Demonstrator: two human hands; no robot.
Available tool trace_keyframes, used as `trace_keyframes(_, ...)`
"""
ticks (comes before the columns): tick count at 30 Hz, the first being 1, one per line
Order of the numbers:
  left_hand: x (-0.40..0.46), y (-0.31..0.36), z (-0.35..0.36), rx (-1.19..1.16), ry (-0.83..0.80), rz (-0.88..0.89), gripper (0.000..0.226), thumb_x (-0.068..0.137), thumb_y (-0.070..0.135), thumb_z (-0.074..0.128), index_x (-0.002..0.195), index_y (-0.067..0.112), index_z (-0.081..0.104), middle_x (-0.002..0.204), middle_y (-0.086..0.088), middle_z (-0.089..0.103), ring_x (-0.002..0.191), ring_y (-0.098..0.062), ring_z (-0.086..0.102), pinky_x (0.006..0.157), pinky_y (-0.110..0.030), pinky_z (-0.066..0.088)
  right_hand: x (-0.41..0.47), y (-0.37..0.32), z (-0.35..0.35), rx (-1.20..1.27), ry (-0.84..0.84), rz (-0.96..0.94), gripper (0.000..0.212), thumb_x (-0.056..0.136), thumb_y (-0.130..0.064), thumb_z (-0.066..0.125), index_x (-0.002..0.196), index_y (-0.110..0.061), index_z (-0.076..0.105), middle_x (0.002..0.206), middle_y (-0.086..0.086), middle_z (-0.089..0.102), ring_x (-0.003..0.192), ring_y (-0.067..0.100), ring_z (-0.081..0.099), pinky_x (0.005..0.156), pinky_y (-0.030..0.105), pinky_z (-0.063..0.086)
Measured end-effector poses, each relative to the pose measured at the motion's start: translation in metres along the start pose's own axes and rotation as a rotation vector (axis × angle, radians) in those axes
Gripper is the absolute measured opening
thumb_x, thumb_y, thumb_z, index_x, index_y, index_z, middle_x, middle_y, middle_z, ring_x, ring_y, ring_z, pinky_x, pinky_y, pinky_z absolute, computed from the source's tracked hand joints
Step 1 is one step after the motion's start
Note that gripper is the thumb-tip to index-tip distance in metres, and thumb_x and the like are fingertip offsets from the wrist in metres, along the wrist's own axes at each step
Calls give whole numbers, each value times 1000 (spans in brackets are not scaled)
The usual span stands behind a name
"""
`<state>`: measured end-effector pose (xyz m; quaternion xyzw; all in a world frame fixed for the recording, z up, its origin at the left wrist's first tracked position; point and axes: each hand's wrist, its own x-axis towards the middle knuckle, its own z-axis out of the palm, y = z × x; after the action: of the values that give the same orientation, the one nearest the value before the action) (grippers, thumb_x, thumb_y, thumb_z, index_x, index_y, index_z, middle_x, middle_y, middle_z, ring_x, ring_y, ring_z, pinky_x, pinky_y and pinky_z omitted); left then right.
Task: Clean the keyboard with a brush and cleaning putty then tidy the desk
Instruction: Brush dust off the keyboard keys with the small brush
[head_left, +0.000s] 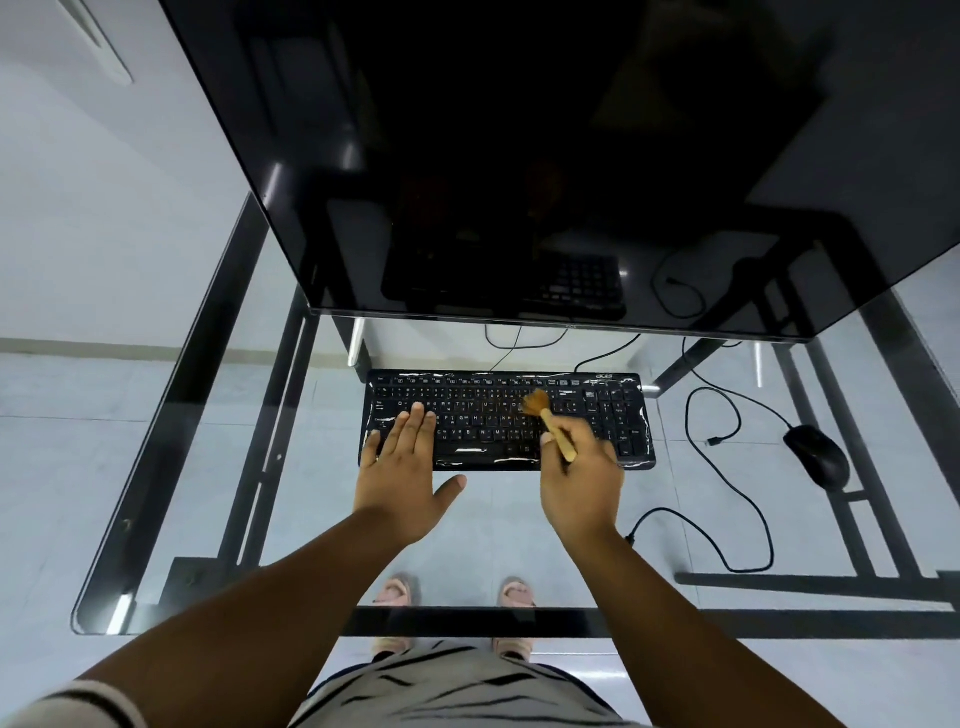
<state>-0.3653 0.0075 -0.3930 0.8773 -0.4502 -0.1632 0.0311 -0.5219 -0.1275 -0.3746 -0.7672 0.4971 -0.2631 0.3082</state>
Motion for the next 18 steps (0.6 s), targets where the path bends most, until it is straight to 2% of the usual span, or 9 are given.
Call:
trace_keyframes(3, 3, 8, 1, 6, -15, 39, 87, 91, 68, 27, 154, 17, -5, 162, 3, -13, 149, -15, -10, 120, -42, -1, -3, 5, -2, 119, -128, -28, 23, 91, -24, 63, 113, -31, 66, 83, -20, 59, 90, 11, 51, 70, 31, 49)
trace_keyframes(5, 4, 12, 2, 4, -24, 62, 87, 91, 68, 27, 154, 18, -5, 161, 3, -14, 149, -14, -11, 120, -41, -1, -6, 8, -4, 79, -215, -60, 25, 91, -28, 62, 114, -36, 65, 86, -12, 61, 88, 4, 48, 67, 23, 46)
trace_keyframes(8, 7, 18, 5, 3, -39, 80, 86, 91, 68, 27, 154, 19, -6, 161, 4, -17, 148, -13, -13, 120, -41, -2, -2, 13, -9, -9, -57, 43, 23, 91, -28, 61, 113, -33, 65, 76, -21, 54, 86, 11, 45, 68, 32, 48)
trace_keyframes(10, 9, 21, 6, 6, -39, 92, 86, 91, 68, 27, 154, 19, -7, 160, 4, -18, 148, -13, -14, 120, -40, -2, 2, 17, -13, 36, -16, 76, 22, 92, -27, 60, 113, -32, 64, 79, -25, 55, 89, 12, 46, 69, 30, 46)
trace_keyframes(13, 11, 25, 7, 1, -33, 101, 86, 92, 67, 28, 154, 19, -8, 160, 4, -19, 148, -13, -15, 120, -39, -2, 1, 20, -17, 106, -155, 9, 24, 92, -28, 60, 116, -35, 63, 91, -13, 63, 90, 5, 48, 67, 22, 44)
trace_keyframes(14, 12, 26, 8, 0, -34, 103, 86, 92, 67, 28, 153, 18, -8, 160, 4, -19, 148, -13, -15, 120, -39, -1, 0, 22, -17, 74, -155, 13, 24, 92, -29, 60, 116, -35, 64, 90, -13, 62, 90, 6, 48, 68, 24, 46)
trace_keyframes(16, 13, 32, 10, -11, -42, 112, 87, 92, 67, 29, 154, 18, -8, 159, 4, -20, 147, -13, -16, 120, -38, -2, 3, 27, -21, 11, -30, 89, 22, 92, -28, 59, 114, -32, 64, 84, -16, 61, 91, 14, 50, 70, 31, 48)
trace_keyframes(18, 12, 37, 13, -28, -50, 119, 87, 92, 66, 29, 154, 18, -9, 159, 4, -21, 147, -14, -17, 119, -36, -3, 4, 33, -24, 20, 31, 106, 21, 93, -28, 59, 113, -30, 63, 88, -12, 66, 92, 18, 50, 72, 33, 48)
